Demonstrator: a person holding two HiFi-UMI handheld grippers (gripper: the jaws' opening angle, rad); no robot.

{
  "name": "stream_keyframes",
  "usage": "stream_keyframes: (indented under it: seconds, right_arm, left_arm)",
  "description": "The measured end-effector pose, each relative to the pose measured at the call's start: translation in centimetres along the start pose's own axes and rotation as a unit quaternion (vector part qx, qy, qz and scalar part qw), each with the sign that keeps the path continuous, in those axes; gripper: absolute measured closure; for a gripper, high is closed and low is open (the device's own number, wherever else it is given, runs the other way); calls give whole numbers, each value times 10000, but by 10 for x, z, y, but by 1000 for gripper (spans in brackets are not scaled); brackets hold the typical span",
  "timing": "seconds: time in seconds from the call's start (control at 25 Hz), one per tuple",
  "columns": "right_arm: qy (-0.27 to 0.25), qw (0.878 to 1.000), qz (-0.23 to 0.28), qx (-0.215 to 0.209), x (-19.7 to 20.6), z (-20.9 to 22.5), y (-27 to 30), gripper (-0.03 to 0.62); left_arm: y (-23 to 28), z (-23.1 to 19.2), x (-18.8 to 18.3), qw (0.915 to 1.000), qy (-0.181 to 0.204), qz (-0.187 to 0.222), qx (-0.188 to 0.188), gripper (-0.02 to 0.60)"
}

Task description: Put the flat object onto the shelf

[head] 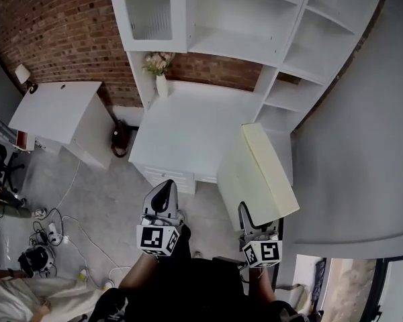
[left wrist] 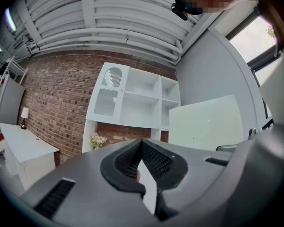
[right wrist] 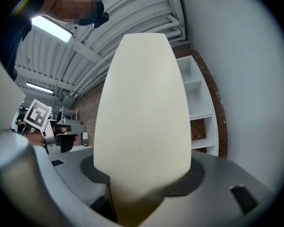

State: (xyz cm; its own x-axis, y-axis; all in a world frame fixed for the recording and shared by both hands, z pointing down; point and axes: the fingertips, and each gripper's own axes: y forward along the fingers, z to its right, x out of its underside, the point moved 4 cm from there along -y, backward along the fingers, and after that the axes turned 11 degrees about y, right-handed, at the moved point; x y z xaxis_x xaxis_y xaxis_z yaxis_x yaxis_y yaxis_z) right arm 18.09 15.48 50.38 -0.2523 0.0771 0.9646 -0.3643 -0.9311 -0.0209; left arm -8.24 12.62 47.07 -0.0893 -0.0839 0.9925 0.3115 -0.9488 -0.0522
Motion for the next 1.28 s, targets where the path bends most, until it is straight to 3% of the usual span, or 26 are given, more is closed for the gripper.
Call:
stream_keyframes:
  seconds: [0.52,0.88,1.0,1.28]
  right_arm:
    - [-370,9985,157,360,-32,-13,167,306]
    - [-1328,9902,142,412,-52,-18,226,309]
    - [-1944,9799,-235,389,-65,-16,239,310]
    - [-3233,9407,-627,809,-113,-5,264,313]
  left_arm:
    - [142,-108,4,9990,-248,74,356,572]
    - [197,-142,18,9971,-490,78,583,572]
    - [208,-146,20,9973,-472,52,566,572]
    - [242,-155,15,9975,-584,119,372,572]
